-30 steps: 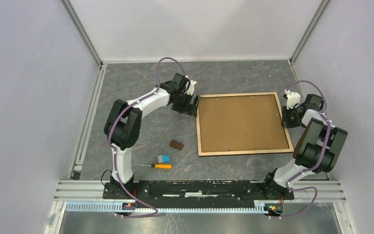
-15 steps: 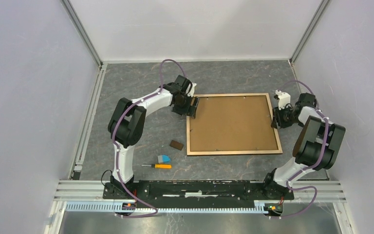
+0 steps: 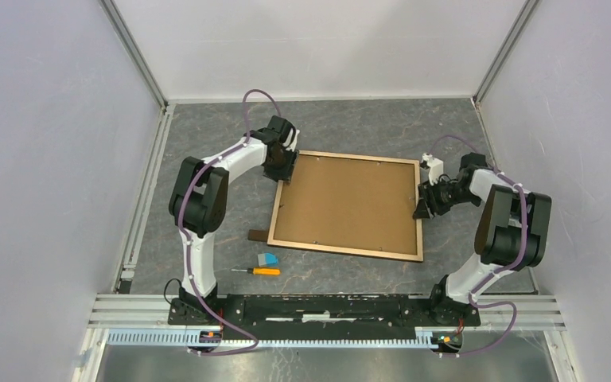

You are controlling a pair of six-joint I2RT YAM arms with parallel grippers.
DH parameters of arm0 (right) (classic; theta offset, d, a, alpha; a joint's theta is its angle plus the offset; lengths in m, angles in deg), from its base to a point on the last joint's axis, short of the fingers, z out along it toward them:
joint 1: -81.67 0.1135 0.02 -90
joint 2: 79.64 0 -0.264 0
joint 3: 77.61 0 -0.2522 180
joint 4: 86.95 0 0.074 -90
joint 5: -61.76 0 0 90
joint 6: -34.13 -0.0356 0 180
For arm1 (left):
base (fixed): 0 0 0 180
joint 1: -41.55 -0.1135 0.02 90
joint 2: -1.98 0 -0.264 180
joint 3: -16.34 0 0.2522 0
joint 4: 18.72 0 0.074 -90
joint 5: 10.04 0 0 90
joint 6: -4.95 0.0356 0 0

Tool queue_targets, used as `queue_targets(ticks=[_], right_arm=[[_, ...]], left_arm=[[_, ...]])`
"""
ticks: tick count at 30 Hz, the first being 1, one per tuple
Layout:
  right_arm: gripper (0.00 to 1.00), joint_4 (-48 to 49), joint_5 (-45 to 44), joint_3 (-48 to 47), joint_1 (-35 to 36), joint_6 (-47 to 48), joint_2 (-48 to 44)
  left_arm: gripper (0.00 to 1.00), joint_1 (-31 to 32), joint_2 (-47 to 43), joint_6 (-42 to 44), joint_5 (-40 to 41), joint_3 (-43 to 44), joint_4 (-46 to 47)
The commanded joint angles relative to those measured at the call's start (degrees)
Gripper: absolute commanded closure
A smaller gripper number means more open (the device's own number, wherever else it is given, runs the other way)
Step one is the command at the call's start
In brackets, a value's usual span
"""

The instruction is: Take the photo out of the frame

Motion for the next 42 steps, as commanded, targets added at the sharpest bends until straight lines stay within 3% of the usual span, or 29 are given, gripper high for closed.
queue_targets(ticks=[1, 6, 14, 15, 20, 23, 26, 30, 33, 38, 42], right_arm=[[0.49, -4.72, -2.76, 3.36, 3.58, -3.23, 6.04], [0.47, -2.47, -1.23, 0.60, 4.65, -5.96, 7.65], [0.34, -2.23, 0.87, -3.39, 4.81, -7.92, 6.46], [0.31, -2.07, 0.55, -4.24, 4.61, -8.18, 5.37], [0.13, -3.19, 2.25, -12.11, 4.39, -7.48, 0.37], [0.09, -3.60, 4.15, -15.02, 4.43, -6.02, -2.88], [0.05, -0.64, 6.05, -15.07, 4.93, -6.32, -7.53], [0.04, 8.58, 8.46, -9.86, 6.56, -12.55, -13.50], [0.03, 13.53, 9.54, -6.02, 8.30, -16.31, -16.31], [0.04, 16.62, 9.72, -2.62, 9.18, -18.31, -17.21], [0.04, 18.00, 10.35, -1.12, 9.18, -19.42, -16.41]], left_arm=[[0.50, -1.79, -0.21, 3.31, 2.19, 1.59, -0.41], [0.42, -3.10, -2.49, 4.86, -0.26, 1.46, -1.88], [0.01, -5.70, -13.45, 12.74, -5.75, 1.50, -5.94], [0.00, -5.68, -15.53, 15.57, -7.64, 1.21, -7.06], [0.00, -4.61, -27.79, 29.94, -19.60, -1.25, -17.90], [0.00, -0.76, -32.84, 39.56, -19.23, -2.82, -28.15], [0.00, 8.01, -38.73, 44.52, -14.33, -9.30, -34.33], [0.02, 23.31, -44.70, 43.43, -6.10, -19.19, -36.65], [0.11, 30.40, -44.39, 41.68, -3.10, -22.33, -39.38], [0.25, 36.39, -45.12, 39.10, -8.91, -26.81, -40.68], [0.27, 37.97, -45.23, 37.24, -14.21, -30.71, -31.68]])
